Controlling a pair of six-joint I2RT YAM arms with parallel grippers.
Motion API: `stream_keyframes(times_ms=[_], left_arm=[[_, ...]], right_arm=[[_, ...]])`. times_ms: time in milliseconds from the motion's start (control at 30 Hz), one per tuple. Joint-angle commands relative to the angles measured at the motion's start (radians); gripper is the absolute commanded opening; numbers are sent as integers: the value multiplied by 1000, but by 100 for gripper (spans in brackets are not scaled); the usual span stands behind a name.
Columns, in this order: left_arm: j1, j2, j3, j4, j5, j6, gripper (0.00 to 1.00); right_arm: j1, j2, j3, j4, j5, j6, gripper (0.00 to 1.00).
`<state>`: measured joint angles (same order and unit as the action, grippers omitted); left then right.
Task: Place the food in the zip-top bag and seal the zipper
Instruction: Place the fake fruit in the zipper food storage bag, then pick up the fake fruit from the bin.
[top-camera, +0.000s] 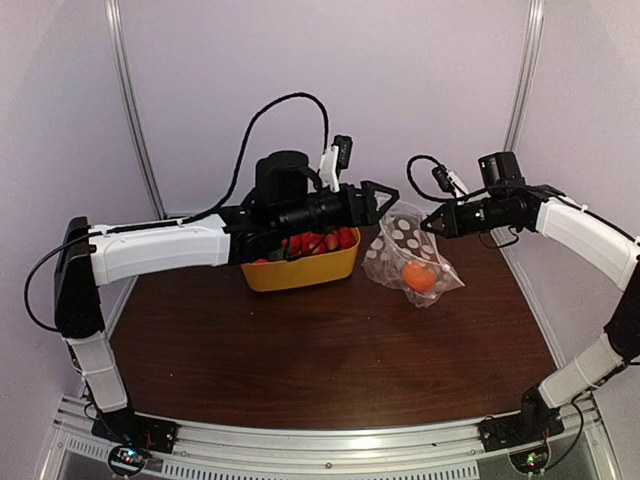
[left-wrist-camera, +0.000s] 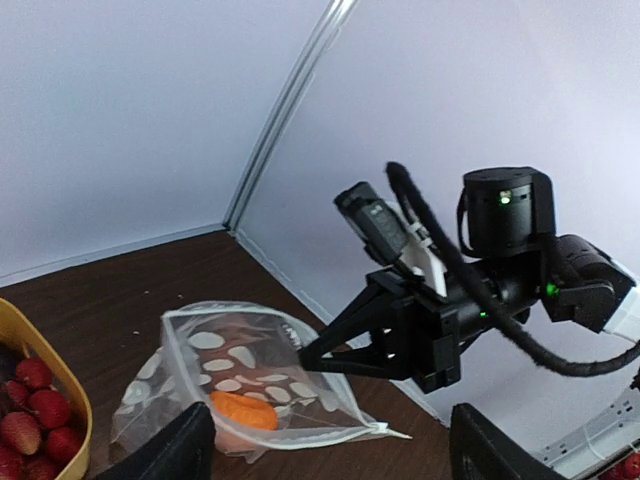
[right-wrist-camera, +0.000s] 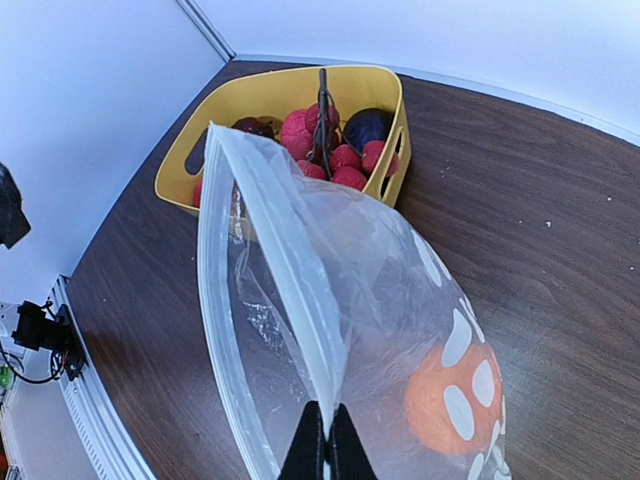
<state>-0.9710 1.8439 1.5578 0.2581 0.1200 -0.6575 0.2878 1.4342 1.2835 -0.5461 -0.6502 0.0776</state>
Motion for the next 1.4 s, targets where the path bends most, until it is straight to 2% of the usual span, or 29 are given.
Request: stream_keyframes(times_ms=[0, 167, 333, 733, 867, 1033, 1167, 1367], left_arm=[[81, -43, 28, -308, -168, 143, 82], [239, 31, 112, -453, -154, 206, 80], [314, 170, 252, -509, -103, 279, 73], [357, 470, 458, -471, 41, 256, 68], [359, 550, 524, -462, 51, 231, 62], [359, 567, 513, -426, 49, 219, 54], [362, 574, 510, -411, 55, 226, 42], [364, 553, 513, -406, 97, 229, 12]], right_arm=[[-43, -36, 34, 1, 51, -33, 0], [-58, -34, 52, -10, 102, -57, 0], [-59, -30, 51, -7, 100, -53, 0], [-59, -52, 55, -20, 204, -101, 0], [-60, -51, 34, -11, 206, -100, 0], [-61, -53, 21, -9, 213, -105, 0], [-61, -50, 11, 2, 215, -105, 0], [-61, -44, 21, -15, 234, -122, 0]])
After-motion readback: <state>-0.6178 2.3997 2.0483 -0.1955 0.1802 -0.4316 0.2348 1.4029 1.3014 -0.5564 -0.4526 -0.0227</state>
